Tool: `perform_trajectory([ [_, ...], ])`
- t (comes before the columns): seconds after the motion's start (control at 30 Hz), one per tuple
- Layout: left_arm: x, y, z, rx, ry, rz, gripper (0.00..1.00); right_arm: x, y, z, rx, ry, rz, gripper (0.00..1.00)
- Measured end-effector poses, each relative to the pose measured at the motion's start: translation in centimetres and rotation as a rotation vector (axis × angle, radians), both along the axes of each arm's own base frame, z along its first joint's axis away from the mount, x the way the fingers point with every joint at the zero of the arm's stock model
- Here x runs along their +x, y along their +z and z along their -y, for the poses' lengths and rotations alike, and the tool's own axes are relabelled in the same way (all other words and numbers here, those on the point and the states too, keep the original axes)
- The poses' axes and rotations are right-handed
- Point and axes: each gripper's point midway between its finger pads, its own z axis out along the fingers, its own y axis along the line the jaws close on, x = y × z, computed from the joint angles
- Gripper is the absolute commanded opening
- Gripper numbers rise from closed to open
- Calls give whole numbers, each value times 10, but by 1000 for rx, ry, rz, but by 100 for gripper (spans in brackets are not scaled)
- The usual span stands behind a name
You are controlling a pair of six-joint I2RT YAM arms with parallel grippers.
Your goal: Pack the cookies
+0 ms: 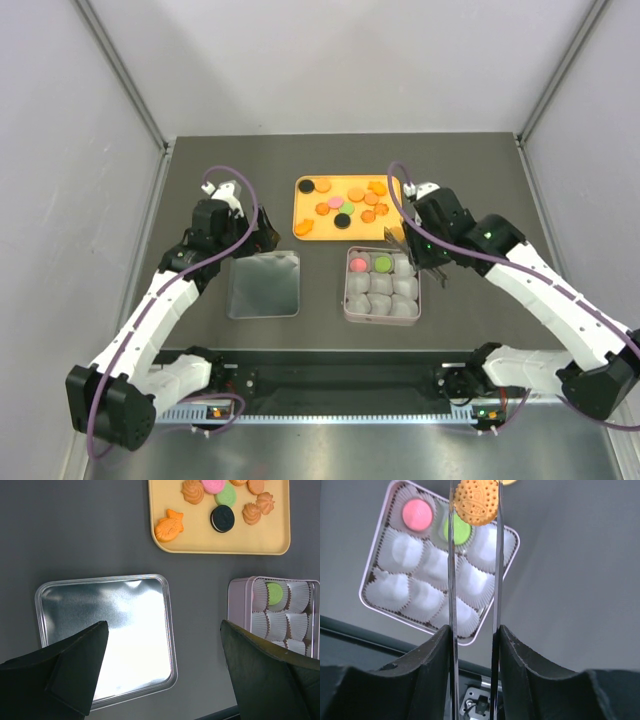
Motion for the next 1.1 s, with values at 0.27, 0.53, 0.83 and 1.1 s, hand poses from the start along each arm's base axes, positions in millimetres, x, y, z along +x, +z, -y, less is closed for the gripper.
perform_trajectory([
  [0.27,0,0,0,0,0,0,98,-21,-27,14,-28,-19,-69,39],
  [0.53,0,0,0,0,0,0,98,-29,-42,18,-38,-29,-107,39],
  [0.83,0,0,0,0,1,0,98,-32,-49,19,-38,-35,-118,40],
  [1.1,0,0,0,0,1,0,98,-36,-49,22,-28,-44,-112,42],
])
